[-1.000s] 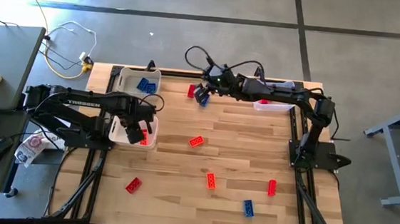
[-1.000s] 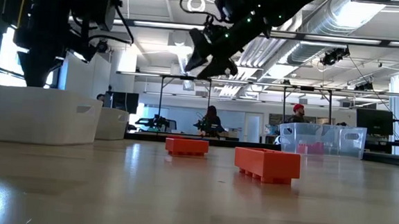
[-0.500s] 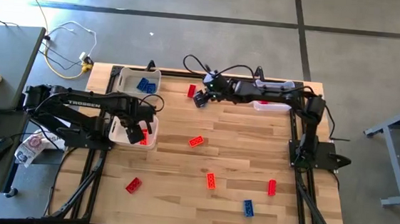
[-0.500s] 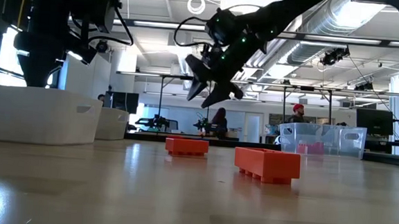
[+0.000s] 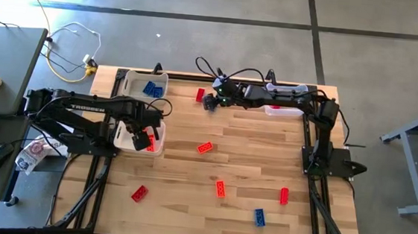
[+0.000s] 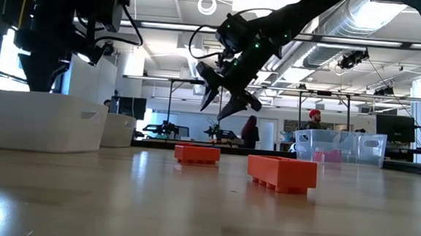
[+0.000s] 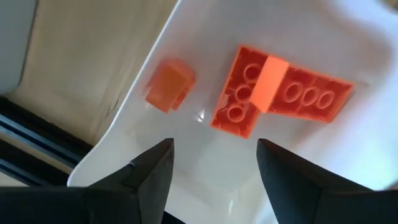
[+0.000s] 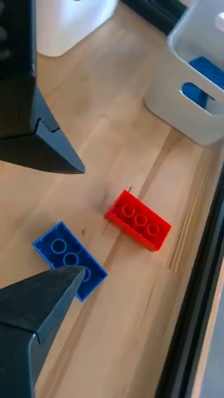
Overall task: Sort & place blocks by color
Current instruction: Put the blue game piece into the gray bin
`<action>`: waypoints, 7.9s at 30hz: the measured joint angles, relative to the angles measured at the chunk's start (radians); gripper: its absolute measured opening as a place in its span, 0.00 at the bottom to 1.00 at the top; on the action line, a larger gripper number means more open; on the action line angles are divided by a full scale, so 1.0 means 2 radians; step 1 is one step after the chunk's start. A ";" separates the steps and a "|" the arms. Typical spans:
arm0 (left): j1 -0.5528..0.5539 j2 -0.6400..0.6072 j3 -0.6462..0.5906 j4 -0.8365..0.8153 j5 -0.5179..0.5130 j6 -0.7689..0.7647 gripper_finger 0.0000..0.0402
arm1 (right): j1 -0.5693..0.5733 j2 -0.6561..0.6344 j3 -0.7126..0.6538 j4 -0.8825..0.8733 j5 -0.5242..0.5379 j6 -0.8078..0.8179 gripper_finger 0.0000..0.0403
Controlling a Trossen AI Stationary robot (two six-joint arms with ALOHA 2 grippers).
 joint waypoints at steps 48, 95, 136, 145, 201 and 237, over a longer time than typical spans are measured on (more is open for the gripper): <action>-0.001 -0.096 0.087 0.107 -0.169 0.066 0.53 | -0.041 0.076 0.000 0.010 -0.025 0.165 0.60; -0.001 -0.096 0.086 0.117 -0.180 0.076 0.53 | -0.026 0.112 0.046 -0.105 -0.040 0.055 0.37; -0.001 -0.095 0.086 0.117 -0.145 0.076 0.53 | 0.084 0.023 0.114 -0.193 -0.005 -0.136 0.28; -0.001 -0.095 0.086 0.127 -0.039 0.105 0.53 | 0.119 -0.016 0.114 -0.162 -0.028 -0.175 0.28; -0.044 -0.095 0.087 0.447 0.123 0.171 0.53 | 0.213 -0.066 0.114 0.129 -0.027 -0.344 0.28; -0.039 -0.095 0.087 0.359 0.037 0.207 0.28 | 0.213 -0.065 0.114 0.116 -0.002 -0.343 0.53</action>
